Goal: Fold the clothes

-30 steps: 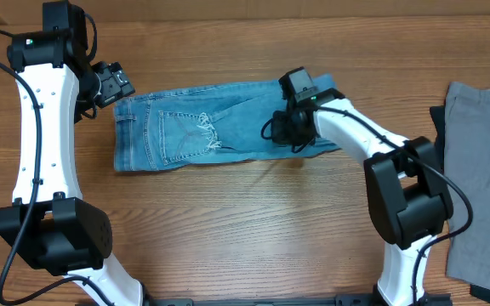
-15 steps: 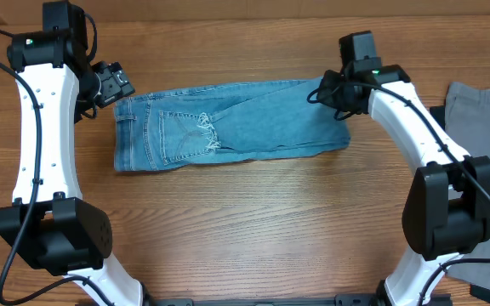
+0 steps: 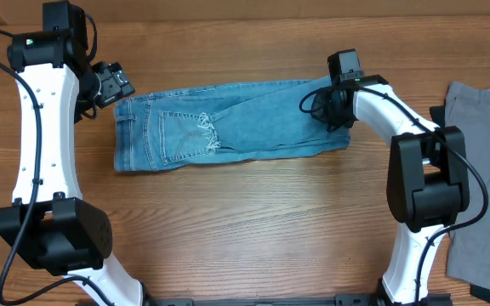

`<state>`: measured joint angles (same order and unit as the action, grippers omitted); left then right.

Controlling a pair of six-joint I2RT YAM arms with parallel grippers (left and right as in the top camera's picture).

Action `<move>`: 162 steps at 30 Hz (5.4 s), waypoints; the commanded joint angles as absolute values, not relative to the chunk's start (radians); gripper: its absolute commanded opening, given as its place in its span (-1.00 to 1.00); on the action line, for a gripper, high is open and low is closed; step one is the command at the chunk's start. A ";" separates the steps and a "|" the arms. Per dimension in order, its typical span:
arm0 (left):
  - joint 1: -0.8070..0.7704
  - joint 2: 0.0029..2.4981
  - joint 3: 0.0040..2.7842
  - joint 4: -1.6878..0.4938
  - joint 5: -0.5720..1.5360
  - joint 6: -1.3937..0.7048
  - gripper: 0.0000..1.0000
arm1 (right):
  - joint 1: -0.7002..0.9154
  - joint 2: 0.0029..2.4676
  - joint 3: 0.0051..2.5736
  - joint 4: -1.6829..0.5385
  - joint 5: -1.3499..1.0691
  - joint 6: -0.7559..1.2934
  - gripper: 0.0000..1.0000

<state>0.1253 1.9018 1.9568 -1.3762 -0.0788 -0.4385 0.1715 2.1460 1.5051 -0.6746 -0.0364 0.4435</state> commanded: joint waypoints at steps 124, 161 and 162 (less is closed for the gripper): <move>0.131 1.906 1.959 -1.376 -0.078 -0.434 1.00 | 0.802 2.389 1.730 -0.487 0.515 0.321 -0.81; 0.131 1.906 1.959 -1.376 -0.078 -0.434 1.00 | 0.804 2.365 2.003 -0.579 0.372 0.370 0.45; 0.131 1.906 1.959 -1.376 -0.078 -0.434 1.00 | 0.806 2.362 2.003 -0.580 0.372 0.370 0.54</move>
<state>0.1253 1.9018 1.9568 -1.3762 -0.0788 -0.4385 0.7967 2.3695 1.9751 -0.5785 0.3977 0.3660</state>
